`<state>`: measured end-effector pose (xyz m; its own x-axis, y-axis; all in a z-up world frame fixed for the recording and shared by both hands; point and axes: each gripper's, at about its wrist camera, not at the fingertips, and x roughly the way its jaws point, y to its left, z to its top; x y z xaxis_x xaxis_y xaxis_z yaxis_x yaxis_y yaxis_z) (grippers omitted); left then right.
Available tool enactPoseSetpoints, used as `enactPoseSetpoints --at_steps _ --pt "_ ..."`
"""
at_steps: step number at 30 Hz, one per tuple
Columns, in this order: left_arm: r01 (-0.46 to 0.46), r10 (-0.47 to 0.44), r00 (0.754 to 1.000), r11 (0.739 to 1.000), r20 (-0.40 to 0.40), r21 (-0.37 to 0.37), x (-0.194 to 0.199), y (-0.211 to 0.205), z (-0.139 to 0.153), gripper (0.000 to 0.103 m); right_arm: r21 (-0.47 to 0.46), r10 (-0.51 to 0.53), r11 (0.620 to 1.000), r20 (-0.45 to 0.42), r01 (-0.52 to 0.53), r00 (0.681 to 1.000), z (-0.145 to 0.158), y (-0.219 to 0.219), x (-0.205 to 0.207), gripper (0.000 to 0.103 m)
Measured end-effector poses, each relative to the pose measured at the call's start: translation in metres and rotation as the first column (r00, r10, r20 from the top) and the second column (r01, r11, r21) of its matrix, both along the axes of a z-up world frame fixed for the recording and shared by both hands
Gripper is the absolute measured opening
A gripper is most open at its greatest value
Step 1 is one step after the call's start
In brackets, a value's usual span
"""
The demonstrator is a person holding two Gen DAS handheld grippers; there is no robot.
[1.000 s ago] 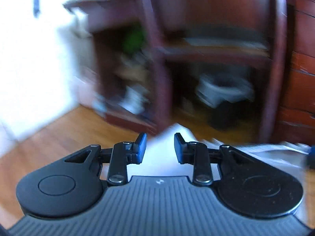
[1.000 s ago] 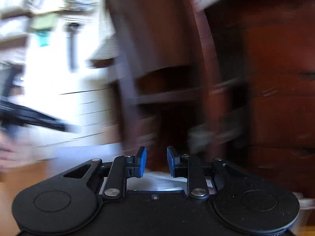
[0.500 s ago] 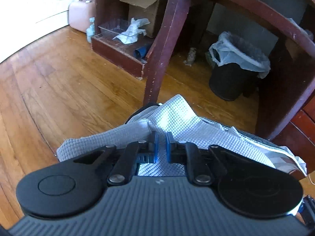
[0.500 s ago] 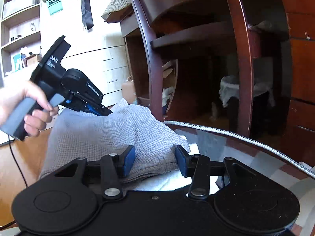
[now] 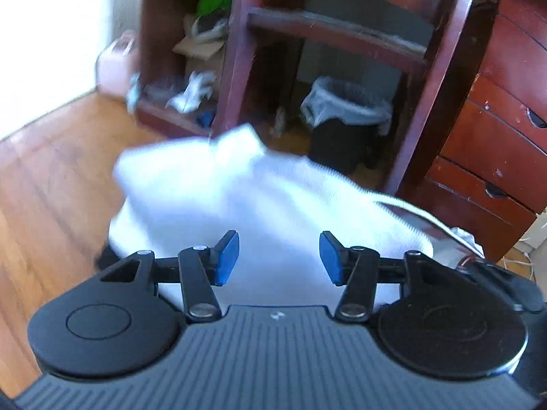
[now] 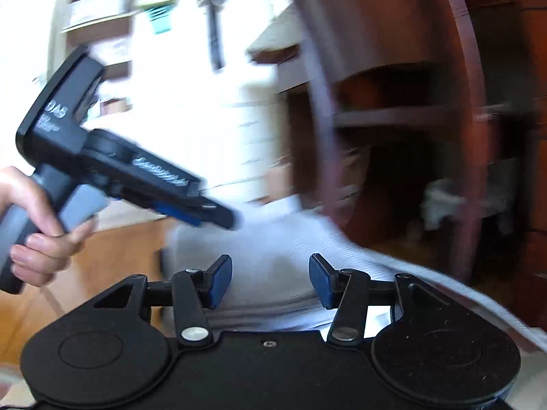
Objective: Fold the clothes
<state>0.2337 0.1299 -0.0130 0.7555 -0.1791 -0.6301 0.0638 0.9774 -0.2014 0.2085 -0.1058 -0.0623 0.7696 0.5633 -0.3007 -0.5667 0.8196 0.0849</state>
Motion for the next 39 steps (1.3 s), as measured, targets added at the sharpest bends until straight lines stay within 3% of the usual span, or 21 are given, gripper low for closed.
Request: enactPoseSetpoints --at_steps 2,3,5,9,12,17,18,20,22,23,24,27,29,30,39 --pt "-0.028 0.028 1.0 1.0 -0.009 -0.001 -0.017 -0.001 -0.005 0.052 -0.098 -0.036 0.994 0.017 0.037 0.999 -0.01 0.011 -0.003 0.058" --pt "-0.042 0.042 0.999 0.999 -0.014 -0.001 -0.025 -0.002 -0.008 0.054 -0.124 -0.066 0.99 0.038 0.07 0.997 -0.012 0.01 -0.007 0.065" --pt "-0.071 0.071 0.997 0.997 -0.023 -0.002 -0.042 -0.004 -0.013 0.059 -0.172 -0.124 0.976 0.082 0.137 0.989 -0.016 0.008 -0.014 0.068" --pt "-0.132 0.133 0.988 0.991 -0.077 0.016 -0.069 -0.006 -0.02 0.061 -0.126 -0.219 0.97 -0.081 0.208 0.972 -0.016 -0.018 -0.01 0.068" --pt "-0.139 0.146 0.985 0.988 -0.089 0.073 -0.088 -0.015 -0.015 0.073 -0.097 -0.283 0.959 -0.254 0.267 0.925 -0.016 -0.038 0.0 0.068" --pt "-0.154 0.164 0.982 0.982 -0.09 0.11 -0.118 -0.027 -0.002 0.098 -0.096 -0.305 0.952 -0.387 0.291 0.87 -0.002 -0.053 -0.014 0.07" --pt "-0.16 0.171 0.981 0.98 -0.09 0.115 -0.124 -0.029 0.0 0.099 -0.08 -0.296 0.954 -0.404 0.289 0.865 0.002 -0.054 -0.02 0.07" --pt "-0.174 0.186 0.979 0.976 -0.08 0.131 -0.14 -0.034 0.001 0.101 0.03 -0.257 0.955 -0.418 0.296 0.871 0.007 -0.058 -0.041 0.07" --pt "-0.172 0.185 0.979 0.975 -0.089 0.144 -0.153 -0.04 0.001 0.103 0.061 -0.231 0.958 -0.416 0.281 0.88 0.013 -0.055 -0.063 0.079" --pt "-0.167 0.183 0.978 0.975 -0.096 0.149 -0.16 -0.043 0.002 0.103 0.06 -0.226 0.96 -0.407 0.273 0.885 0.015 -0.052 -0.073 0.089" --pt "-0.159 0.177 0.979 0.975 -0.102 0.157 -0.166 -0.046 0.002 0.103 0.059 -0.221 0.962 -0.399 0.265 0.89 0.017 -0.049 -0.084 0.091" --pt "-0.147 0.173 0.978 0.969 -0.118 0.2 -0.184 -0.054 0.002 0.103 0.039 -0.235 0.962 -0.391 0.271 0.89 0.023 -0.045 -0.112 0.091" --pt "-0.152 0.186 0.974 0.961 -0.13 0.233 -0.195 -0.058 0.001 0.103 -0.008 -0.28 0.953 -0.414 0.304 0.866 0.024 -0.041 -0.124 0.091" --pt "-0.154 0.19 0.972 0.959 -0.136 0.238 -0.2 -0.059 -0.001 0.103 -0.026 -0.306 0.945 -0.426 0.326 0.851 0.025 -0.043 -0.129 0.091" --pt "-0.112 0.156 0.972 0.965 -0.174 0.238 -0.234 -0.069 -0.008 0.103 -0.103 -0.348 0.936 -0.406 0.336 0.845 0.031 -0.038 -0.173 0.091"
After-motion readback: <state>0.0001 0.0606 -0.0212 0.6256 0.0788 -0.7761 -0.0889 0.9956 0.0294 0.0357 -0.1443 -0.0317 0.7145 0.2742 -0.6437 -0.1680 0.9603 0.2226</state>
